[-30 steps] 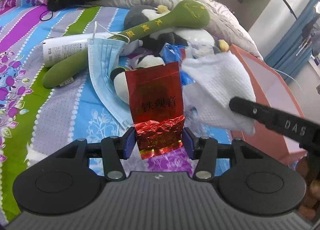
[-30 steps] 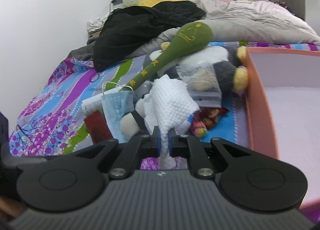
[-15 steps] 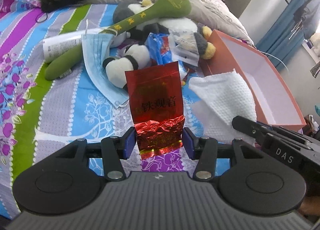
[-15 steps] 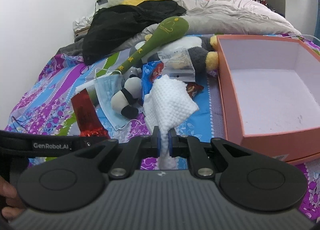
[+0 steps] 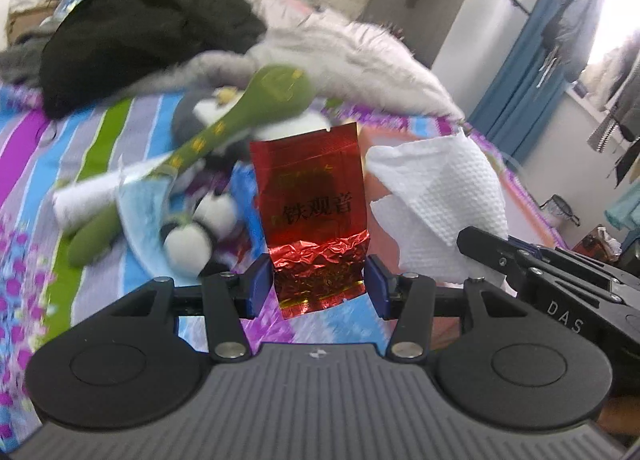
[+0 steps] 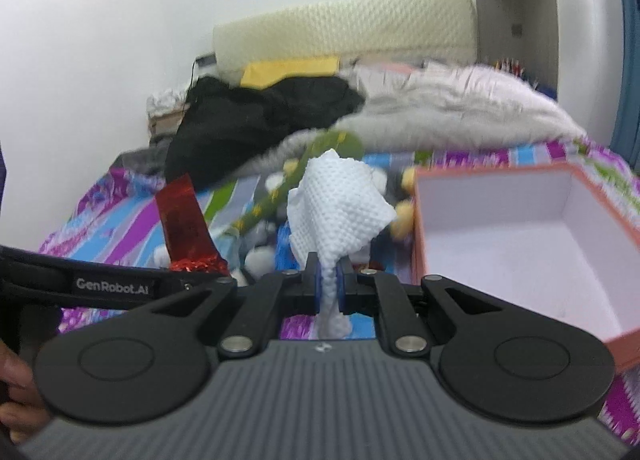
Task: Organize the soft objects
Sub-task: 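Carry the red packet and white wipe with both tools over the orange box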
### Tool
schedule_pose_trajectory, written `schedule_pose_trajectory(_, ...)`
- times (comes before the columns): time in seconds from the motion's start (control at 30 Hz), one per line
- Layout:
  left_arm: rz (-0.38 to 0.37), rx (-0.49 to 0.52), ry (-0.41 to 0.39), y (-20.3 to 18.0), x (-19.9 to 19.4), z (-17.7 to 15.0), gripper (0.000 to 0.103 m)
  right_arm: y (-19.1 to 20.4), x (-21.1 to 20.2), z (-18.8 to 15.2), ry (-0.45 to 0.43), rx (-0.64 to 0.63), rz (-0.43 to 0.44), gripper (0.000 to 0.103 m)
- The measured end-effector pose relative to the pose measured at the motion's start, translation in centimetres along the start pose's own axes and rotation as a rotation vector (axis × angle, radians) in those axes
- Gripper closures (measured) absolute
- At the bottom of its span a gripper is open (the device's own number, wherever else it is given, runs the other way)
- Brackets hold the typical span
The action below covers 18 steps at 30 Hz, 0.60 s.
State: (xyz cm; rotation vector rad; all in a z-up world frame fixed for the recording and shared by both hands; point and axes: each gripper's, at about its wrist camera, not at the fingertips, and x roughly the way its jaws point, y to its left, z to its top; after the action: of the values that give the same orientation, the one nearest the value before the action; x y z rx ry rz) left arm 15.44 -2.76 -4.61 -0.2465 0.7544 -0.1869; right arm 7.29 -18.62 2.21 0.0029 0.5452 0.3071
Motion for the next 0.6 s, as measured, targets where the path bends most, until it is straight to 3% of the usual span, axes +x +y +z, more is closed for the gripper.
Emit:
schedule_pose_trajectory(0.37, -0.103, 0.098, -0.058, -6.9, 0.8, 6.3, 0.047, -4.8, -2.3, 4.9, -0.129, -0.008, -0.115, 0.092)
schedule_pose_trajectory(0.6, -0.178, 0.171, 0.001, -12.4, 4.0, 8.4, 0.047, -9.8, -1.5, 6.2, -0.074, 0.021, -0.186, 0.092)
